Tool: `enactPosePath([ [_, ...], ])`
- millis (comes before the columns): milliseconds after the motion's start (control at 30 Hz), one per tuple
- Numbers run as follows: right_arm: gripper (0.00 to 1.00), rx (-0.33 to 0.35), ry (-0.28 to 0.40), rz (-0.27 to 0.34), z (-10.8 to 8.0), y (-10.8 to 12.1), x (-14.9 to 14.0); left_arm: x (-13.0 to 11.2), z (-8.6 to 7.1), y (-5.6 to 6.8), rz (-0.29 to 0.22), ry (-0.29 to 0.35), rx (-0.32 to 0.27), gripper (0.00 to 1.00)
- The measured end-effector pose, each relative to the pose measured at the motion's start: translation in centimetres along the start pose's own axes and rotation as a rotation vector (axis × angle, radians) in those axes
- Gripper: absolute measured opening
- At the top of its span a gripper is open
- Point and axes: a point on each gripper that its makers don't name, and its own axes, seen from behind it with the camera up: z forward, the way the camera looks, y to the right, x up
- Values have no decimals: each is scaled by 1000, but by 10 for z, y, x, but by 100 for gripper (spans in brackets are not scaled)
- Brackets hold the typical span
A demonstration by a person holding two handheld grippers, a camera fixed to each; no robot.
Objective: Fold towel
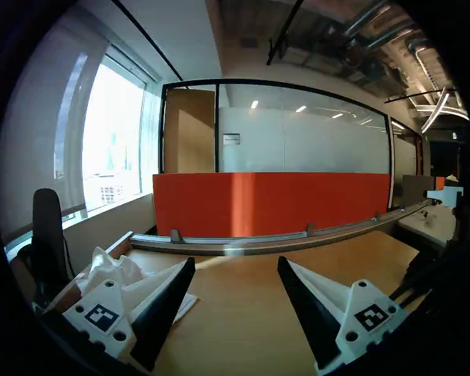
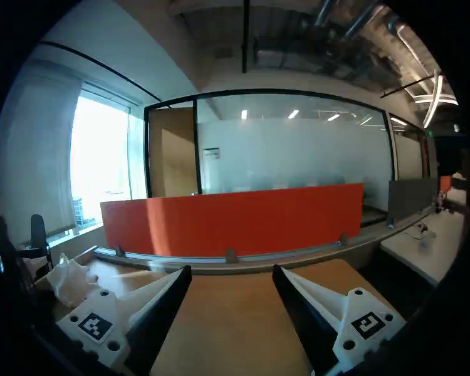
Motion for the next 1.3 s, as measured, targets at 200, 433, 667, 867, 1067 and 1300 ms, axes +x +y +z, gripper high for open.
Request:
enactPosePath([
  [200,100,-1,2,-10,-5,-1,5,4,0,1,-9,23,2,98],
  [433,100,-13,0,-16,-9,0,7,2,1,8,3,40,-17,98],
  [667,100,-18,-2,-19,-8,-6,10,-6,1,5,14,50,-3,98],
  [867,100,-28,12,-25,-6,-13,13,-18,1,2,0,66,0,98],
  [1067,100,-32,28,-30,-4,-21,11,-36,1,-2,1,77,6,98],
  [1300,100,-45,37,-48,-3,-21,2,-59,1,-7,15,90,16,98],
])
